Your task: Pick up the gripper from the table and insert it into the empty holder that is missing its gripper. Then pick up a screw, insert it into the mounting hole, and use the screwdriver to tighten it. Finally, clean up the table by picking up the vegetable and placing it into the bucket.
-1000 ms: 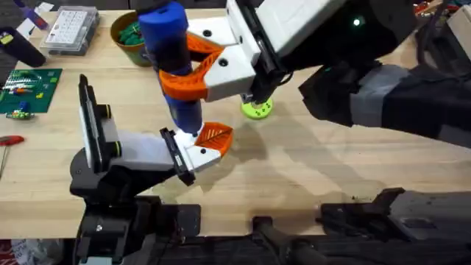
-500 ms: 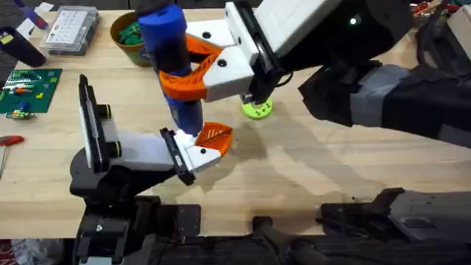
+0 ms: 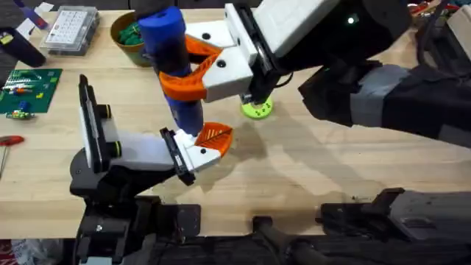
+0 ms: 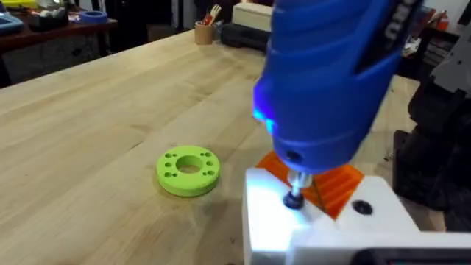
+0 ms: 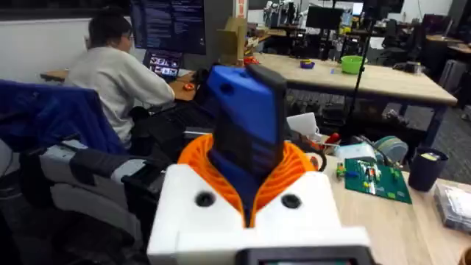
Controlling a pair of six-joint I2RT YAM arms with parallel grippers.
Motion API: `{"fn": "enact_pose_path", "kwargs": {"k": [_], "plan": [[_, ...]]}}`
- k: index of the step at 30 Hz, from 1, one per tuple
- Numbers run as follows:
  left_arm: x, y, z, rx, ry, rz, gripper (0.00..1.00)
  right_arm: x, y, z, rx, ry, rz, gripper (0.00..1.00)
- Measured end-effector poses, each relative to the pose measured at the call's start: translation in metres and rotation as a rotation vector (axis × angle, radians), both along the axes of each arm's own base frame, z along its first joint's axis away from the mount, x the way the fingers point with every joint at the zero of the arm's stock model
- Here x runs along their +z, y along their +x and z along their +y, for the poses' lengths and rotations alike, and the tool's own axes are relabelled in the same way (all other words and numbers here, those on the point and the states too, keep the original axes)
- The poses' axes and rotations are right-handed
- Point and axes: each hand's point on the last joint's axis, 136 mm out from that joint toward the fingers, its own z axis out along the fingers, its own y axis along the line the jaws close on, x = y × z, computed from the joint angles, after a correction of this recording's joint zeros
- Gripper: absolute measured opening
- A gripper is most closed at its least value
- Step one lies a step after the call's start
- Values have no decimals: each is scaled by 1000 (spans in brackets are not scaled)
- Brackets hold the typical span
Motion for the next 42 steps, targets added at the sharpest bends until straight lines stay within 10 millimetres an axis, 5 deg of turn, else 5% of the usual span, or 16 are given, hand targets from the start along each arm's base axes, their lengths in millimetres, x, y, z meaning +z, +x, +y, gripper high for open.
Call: {"fn": "enact_pose_path", "kwargs": {"k": [42], "plan": [[0, 0, 0, 0, 0, 0, 5, -3, 3, 2, -9, -13, 13, 13]]}}
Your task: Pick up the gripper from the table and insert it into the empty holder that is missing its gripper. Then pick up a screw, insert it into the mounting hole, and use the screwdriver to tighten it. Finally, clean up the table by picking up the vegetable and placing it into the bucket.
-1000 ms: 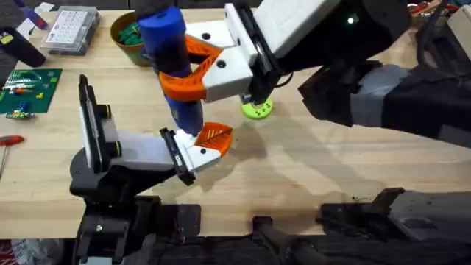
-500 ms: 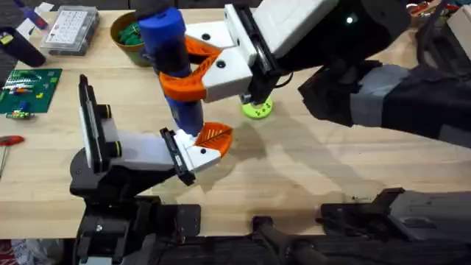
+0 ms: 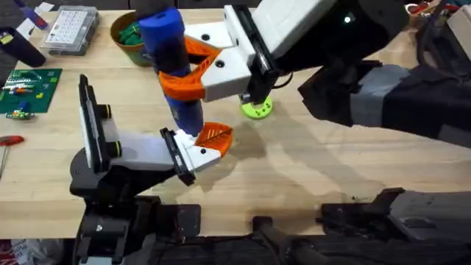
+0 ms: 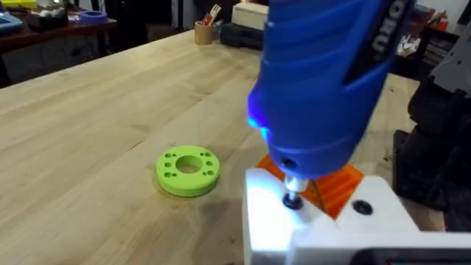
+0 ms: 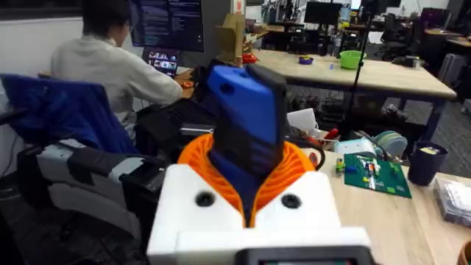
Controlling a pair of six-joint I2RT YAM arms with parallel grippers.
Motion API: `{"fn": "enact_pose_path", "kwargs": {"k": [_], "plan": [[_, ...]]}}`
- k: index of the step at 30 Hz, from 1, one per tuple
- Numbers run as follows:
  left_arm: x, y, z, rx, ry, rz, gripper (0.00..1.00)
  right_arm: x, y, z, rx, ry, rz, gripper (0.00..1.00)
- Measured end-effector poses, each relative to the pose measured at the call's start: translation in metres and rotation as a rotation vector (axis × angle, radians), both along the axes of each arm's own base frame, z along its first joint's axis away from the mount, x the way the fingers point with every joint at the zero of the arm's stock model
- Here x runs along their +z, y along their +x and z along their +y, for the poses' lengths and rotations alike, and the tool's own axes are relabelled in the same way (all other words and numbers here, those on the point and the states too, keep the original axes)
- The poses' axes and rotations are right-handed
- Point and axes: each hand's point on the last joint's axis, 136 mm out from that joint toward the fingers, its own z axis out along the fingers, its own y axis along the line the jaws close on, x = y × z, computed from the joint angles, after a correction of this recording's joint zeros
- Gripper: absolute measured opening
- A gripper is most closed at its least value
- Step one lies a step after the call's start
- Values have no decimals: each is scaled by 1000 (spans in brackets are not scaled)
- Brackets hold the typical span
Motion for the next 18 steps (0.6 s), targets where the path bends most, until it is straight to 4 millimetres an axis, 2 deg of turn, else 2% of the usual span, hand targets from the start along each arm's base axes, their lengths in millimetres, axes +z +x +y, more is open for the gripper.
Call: {"fn": "enact_pose_path", "kwargs": {"k": [15, 18], "plan": [[0, 0, 0, 0, 0, -1, 5, 1, 0, 0, 0, 2, -4, 13], [0, 0, 0, 0, 0, -1, 5, 6, 2, 3, 6, -2, -7, 12]]}}
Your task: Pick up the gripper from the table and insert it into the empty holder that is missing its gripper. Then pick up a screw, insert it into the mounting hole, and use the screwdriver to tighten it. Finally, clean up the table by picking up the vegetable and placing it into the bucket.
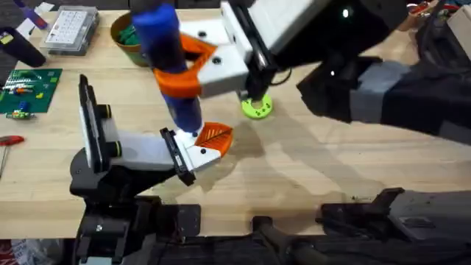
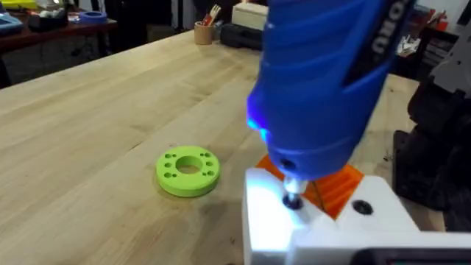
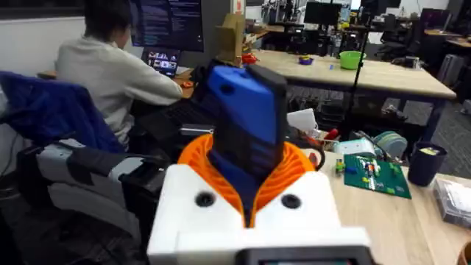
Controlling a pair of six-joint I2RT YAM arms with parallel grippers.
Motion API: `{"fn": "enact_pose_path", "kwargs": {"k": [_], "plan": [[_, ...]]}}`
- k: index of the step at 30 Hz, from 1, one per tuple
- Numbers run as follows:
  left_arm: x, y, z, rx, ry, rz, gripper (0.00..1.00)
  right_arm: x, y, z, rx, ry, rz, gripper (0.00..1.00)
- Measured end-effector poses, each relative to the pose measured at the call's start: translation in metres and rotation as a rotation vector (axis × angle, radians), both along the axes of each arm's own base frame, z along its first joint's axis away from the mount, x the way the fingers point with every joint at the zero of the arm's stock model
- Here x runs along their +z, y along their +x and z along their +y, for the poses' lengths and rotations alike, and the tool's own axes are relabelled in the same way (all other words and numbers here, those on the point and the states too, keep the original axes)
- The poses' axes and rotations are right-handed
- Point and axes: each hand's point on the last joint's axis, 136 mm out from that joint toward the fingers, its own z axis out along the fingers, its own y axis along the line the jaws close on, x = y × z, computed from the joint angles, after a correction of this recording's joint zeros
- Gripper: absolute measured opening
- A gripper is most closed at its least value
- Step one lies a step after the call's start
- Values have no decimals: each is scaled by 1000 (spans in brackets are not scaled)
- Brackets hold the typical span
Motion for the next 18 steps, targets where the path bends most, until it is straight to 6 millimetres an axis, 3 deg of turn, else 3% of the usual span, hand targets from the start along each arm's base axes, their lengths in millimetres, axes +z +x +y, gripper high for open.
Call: {"fn": "enact_pose_path", "kwargs": {"k": [7, 10, 14, 18], "plan": [[0, 0, 0, 0, 0, 1, 5, 61, 27, 9, -44, -13, -42, 11], [0, 0, 0, 0, 0, 1, 5, 78, 37, 7, -72, -34, -56, 11], [0, 0, 0, 0, 0, 1, 5, 78, 46, 6, -101, -106, -30, 11], [0, 0, 0, -1, 0, 0, 5, 45, 67, 3, -191, -262, 79, 10]]}}
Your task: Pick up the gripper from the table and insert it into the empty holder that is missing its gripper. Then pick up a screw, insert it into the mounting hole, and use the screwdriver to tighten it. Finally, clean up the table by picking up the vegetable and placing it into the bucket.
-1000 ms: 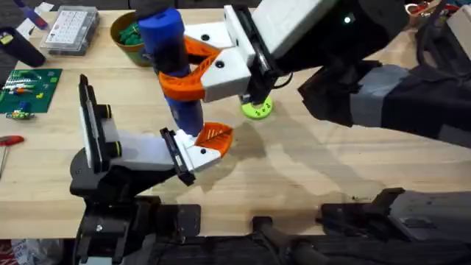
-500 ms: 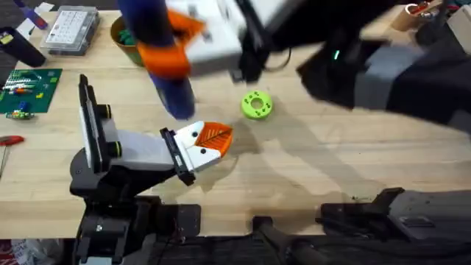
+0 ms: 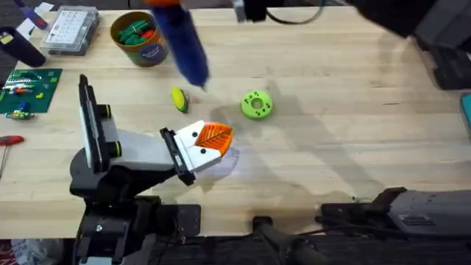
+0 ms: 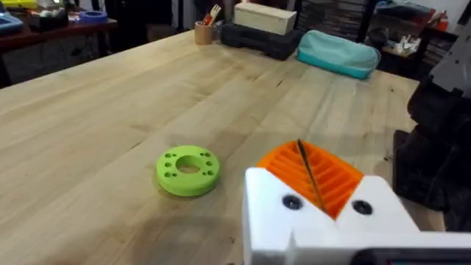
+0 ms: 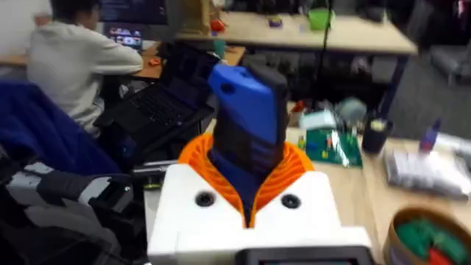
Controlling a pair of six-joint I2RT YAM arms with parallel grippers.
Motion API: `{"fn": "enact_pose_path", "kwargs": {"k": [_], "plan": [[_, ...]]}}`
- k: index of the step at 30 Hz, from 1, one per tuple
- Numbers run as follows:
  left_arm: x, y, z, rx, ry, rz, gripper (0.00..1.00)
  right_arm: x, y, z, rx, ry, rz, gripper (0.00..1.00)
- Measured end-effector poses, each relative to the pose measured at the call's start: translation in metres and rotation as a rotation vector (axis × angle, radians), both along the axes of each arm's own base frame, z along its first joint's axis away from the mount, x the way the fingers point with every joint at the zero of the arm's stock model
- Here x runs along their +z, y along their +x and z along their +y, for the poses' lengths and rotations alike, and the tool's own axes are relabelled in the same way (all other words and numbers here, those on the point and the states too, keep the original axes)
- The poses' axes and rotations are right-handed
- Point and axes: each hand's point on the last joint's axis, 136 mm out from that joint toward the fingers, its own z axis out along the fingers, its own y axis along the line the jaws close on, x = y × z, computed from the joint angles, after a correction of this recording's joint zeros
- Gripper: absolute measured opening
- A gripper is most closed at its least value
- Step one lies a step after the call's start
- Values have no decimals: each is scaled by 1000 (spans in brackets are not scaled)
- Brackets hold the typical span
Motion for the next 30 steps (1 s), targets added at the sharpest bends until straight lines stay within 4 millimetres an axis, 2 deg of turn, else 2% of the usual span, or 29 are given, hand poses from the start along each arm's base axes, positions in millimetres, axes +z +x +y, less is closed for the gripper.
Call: {"fn": "enact_pose_path", "kwargs": {"k": [4, 6, 13, 21, 26, 30], "plan": [[0, 0, 0, 0, 0, -1, 5, -47, 27, -15, -171, -200, 56, 10], [0, 0, 0, 0, 0, 0, 5, -62, 37, -26, -238, -286, 45, 10], [0, 0, 0, 0, 0, 0, 5, -72, 69, -72, -443, -521, -95, 10], [0, 1, 1, 10, 1, -3, 5, -106, 110, -149, -639, -890, -325, 10], [1, 12, 7, 76, 7, -13, 5, -123, 133, -195, -648, -1076, -449, 10], [2, 18, 11, 119, 10, -19, 5, -154, 150, -221, -596, -1201, -451, 10]]}}
